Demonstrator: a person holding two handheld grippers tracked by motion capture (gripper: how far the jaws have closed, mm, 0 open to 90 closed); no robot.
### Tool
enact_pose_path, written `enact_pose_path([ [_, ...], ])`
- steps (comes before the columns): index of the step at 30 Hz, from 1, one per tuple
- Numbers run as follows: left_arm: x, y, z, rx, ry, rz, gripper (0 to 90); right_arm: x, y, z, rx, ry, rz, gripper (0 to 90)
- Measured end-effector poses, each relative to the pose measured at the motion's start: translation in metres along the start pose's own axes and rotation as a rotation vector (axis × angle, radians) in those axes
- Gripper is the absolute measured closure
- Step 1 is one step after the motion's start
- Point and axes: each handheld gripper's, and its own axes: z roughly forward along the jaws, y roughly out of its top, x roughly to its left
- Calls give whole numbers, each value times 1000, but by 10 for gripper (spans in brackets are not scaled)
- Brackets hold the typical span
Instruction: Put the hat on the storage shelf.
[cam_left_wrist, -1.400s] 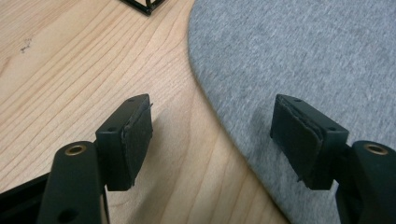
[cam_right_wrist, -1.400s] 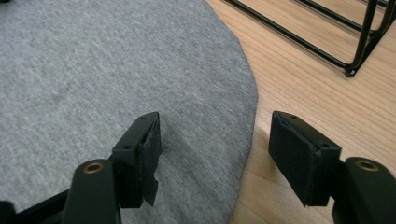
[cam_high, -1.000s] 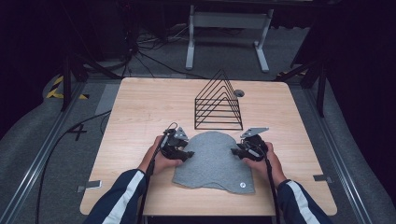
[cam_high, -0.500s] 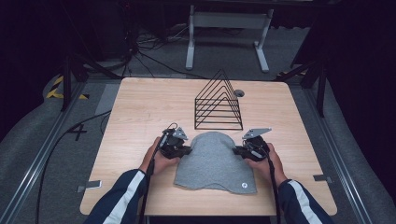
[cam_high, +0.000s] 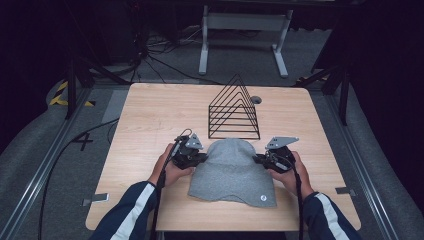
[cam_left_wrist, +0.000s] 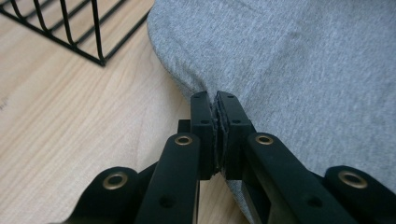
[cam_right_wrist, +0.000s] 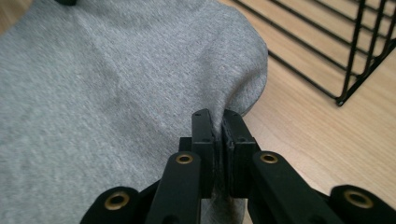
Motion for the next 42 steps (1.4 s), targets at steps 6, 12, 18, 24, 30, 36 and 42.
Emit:
enact_pose_path([
  [6, -5, 9, -10, -30, 4, 23, 865, 1, 7, -16, -36, -14, -13, 853],
  [12, -10, 28, -26, -67, 25, 68, 866, -1, 15, -34, -80, -21, -13, 854],
  [18, -17, 51, -43, -92, 46, 108, 868, -1, 26, -54, -106, -39, -34, 853],
  [24, -19, 69, -57, -114, 64, 132, 868, -2, 38, -70, -136, -59, -53, 854],
  [30, -20, 82, -68, -140, 78, 149, 868, -4, 49, -86, -170, -82, -60, 853],
  [36, -18, 92, -81, -192, 64, 143, 868, -4, 59, -102, -205, -96, -74, 853],
  [42, -18, 109, -95, -217, 86, 159, 869, -5, 78, -121, -233, -132, -99, 853],
])
